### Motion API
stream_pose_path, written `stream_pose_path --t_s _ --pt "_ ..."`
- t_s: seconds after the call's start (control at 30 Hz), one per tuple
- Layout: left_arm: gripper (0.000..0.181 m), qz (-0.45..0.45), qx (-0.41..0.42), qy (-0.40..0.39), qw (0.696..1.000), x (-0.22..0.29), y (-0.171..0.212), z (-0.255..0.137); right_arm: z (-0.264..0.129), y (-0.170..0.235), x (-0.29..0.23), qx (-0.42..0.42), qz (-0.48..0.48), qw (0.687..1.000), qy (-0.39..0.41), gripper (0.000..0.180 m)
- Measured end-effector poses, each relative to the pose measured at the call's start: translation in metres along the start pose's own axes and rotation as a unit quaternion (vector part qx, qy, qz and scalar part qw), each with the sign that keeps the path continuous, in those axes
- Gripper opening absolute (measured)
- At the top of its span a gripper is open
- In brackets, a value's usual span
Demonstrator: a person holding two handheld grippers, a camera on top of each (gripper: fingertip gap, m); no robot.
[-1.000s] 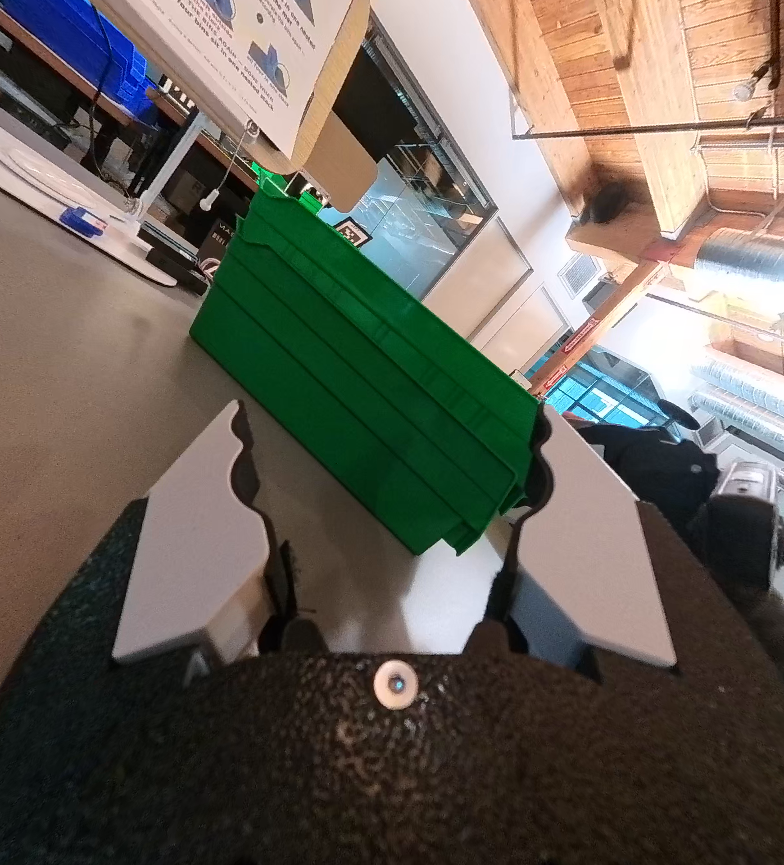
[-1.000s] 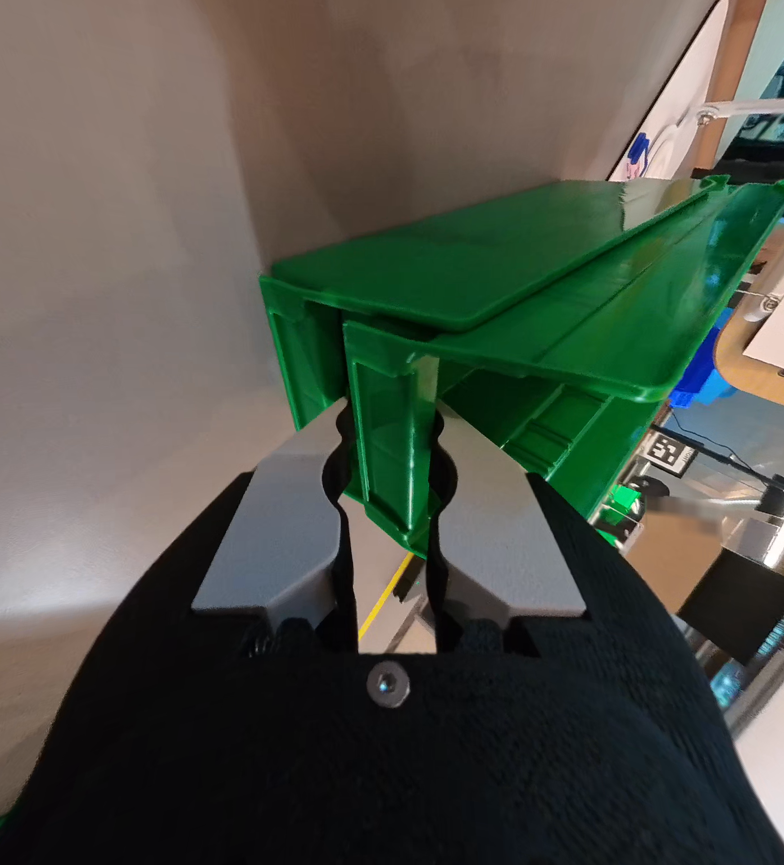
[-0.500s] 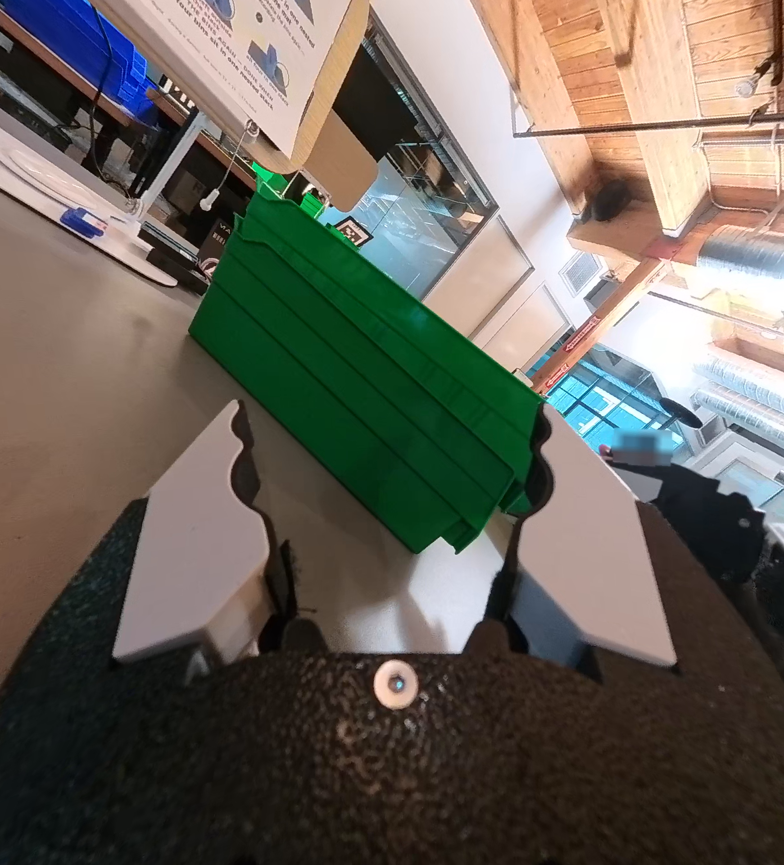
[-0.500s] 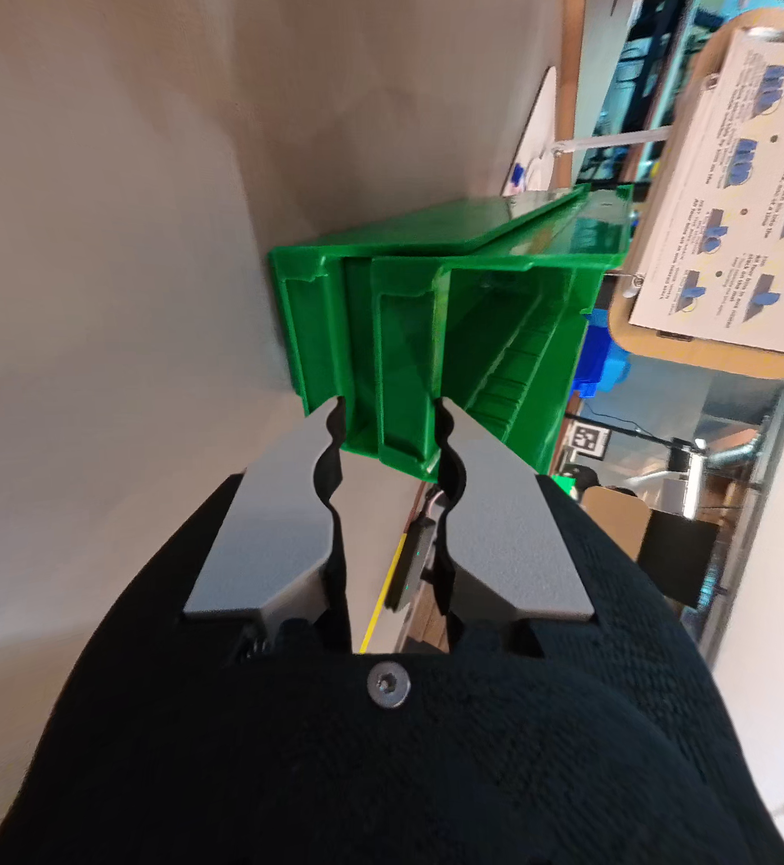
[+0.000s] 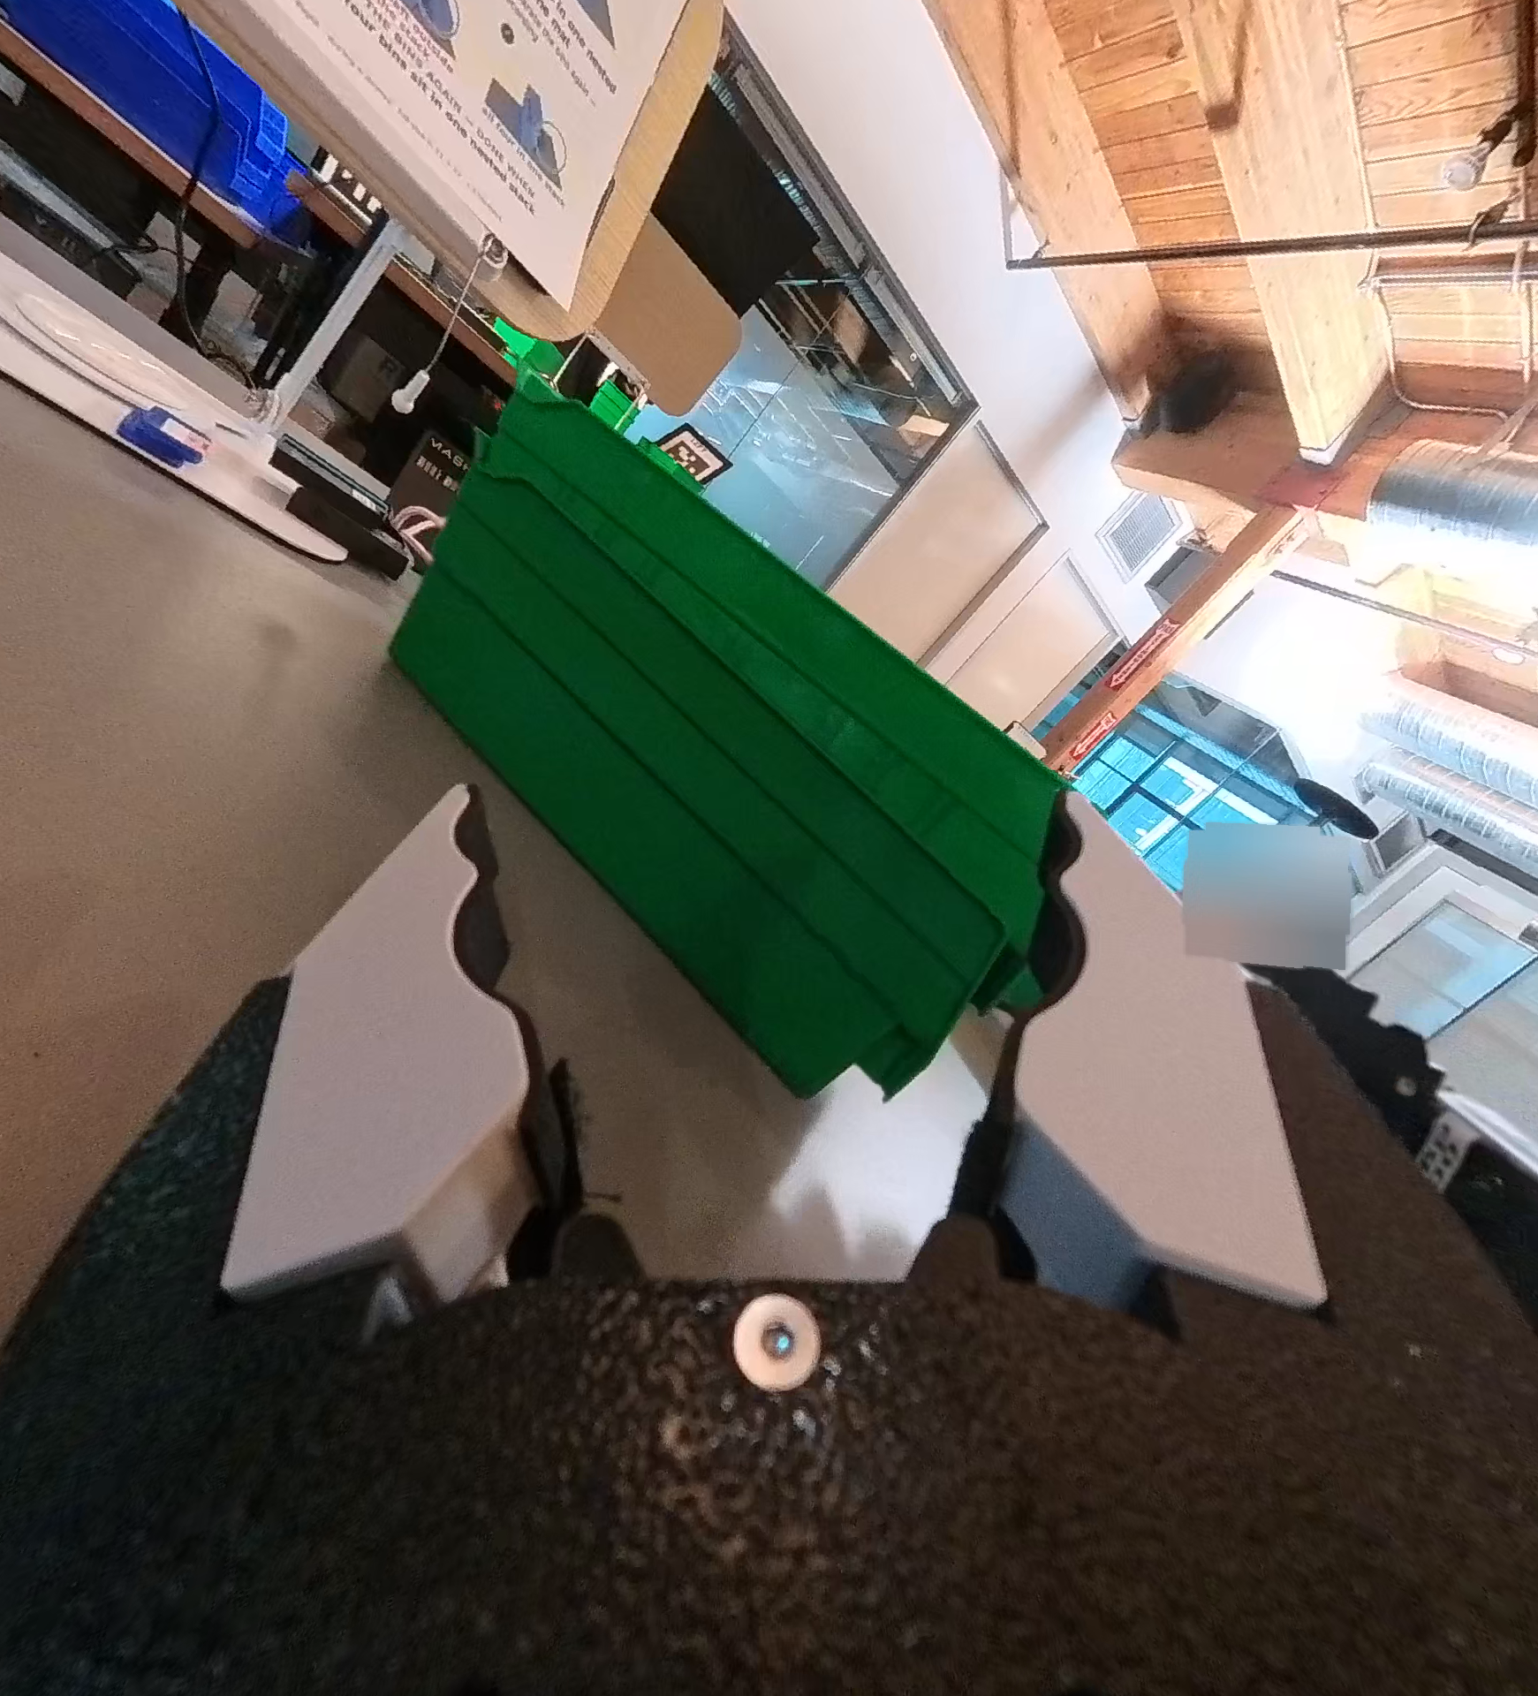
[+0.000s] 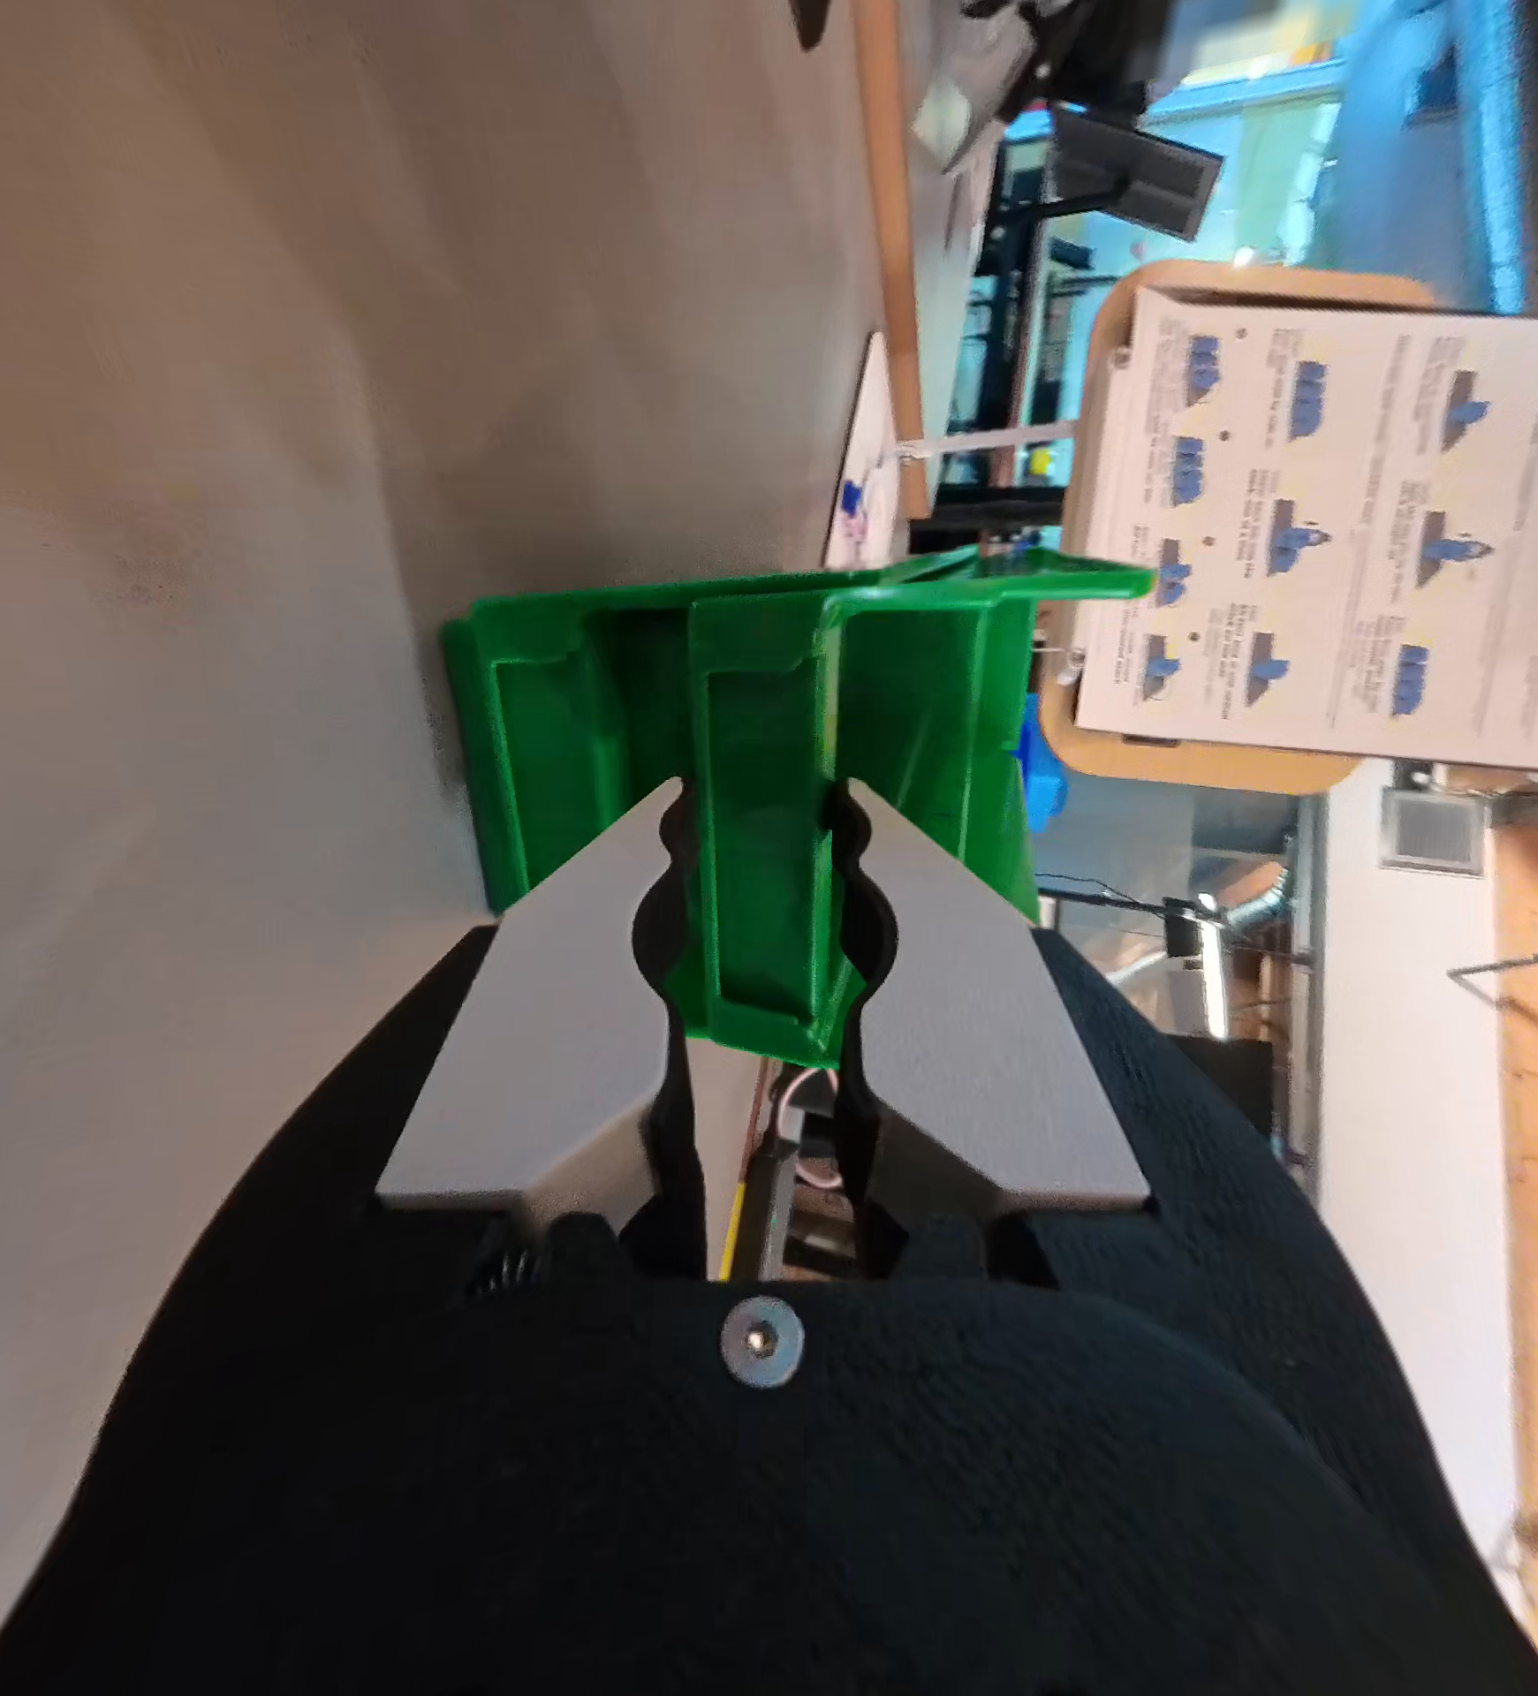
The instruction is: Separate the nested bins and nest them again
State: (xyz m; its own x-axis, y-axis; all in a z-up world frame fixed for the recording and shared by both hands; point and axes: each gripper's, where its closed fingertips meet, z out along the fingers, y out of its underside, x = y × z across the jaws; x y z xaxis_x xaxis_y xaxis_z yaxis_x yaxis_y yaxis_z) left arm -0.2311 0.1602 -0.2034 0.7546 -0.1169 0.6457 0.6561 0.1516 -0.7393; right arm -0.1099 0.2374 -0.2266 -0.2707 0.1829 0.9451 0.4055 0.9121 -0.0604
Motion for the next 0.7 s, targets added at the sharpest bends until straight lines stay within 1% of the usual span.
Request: stream_pose_path --t_s 0.17,0.43,0.53,0.7 --pt "0.116 0.0 0.0 0.0 1.0 0.0 0.0 0.0 -0.002 -0.005 0.003 -0.016 -0.012 0.997 0.077 0.025" --pt "0.116 0.002 -0.001 -0.001 1.0 0.0 0.0 0.0 0.001 -0.008 0.006 -0.03 -0.026 0.991 0.13 0.024" --pt "0.116 0.001 0.0 -0.001 1.0 0.0 0.0 0.0 0.003 -0.01 0.006 -0.026 -0.025 0.99 0.137 0.024" --pt "0.116 0.003 -0.002 -0.001 1.0 0.0 0.001 0.0 0.004 -0.015 0.006 -0.01 -0.002 0.993 0.119 0.025"
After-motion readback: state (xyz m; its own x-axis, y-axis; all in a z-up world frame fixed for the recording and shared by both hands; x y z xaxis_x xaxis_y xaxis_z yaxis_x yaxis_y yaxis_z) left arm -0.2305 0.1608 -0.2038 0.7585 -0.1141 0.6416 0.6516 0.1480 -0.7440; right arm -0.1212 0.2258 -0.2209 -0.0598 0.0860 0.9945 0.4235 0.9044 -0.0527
